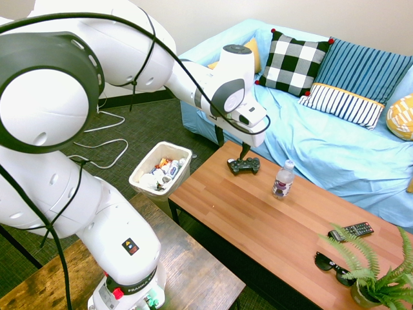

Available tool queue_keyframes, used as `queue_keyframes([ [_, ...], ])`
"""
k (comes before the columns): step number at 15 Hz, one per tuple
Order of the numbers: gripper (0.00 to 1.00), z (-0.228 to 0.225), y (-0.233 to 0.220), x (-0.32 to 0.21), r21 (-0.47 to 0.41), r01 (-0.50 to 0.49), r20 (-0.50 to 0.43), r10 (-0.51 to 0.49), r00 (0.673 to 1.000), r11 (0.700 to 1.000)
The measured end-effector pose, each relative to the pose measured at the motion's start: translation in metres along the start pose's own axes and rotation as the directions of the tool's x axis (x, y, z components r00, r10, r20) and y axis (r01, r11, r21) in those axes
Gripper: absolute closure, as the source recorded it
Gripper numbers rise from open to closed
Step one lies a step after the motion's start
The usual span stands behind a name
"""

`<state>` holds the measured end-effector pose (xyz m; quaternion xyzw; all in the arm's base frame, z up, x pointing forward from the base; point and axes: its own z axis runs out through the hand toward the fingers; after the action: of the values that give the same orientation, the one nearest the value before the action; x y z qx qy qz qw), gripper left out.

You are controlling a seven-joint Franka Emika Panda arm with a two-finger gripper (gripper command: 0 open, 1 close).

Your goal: Throw the bottle in the trash bin

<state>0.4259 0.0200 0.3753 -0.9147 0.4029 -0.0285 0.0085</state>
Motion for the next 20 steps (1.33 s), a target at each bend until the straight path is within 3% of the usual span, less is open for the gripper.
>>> queue_keyframes([
  [4, 0.0, -0.006, 0.0, 0.01, 0.009, -0.013, -0.023, 0.013, 1.0, 1.0],
  [10, 0.0, 0.009, -0.012, 0.082, 0.032, -0.17, -0.064, 0.171, 0.983, 0.985],
  [16, 0.0, 0.056, -0.031, 0.161, -0.01, -0.354, -0.109, 0.35, 0.93, 0.935],
  [20, 0.0, 0.087, -0.039, 0.185, -0.043, -0.408, -0.119, 0.401, 0.908, 0.912],
])
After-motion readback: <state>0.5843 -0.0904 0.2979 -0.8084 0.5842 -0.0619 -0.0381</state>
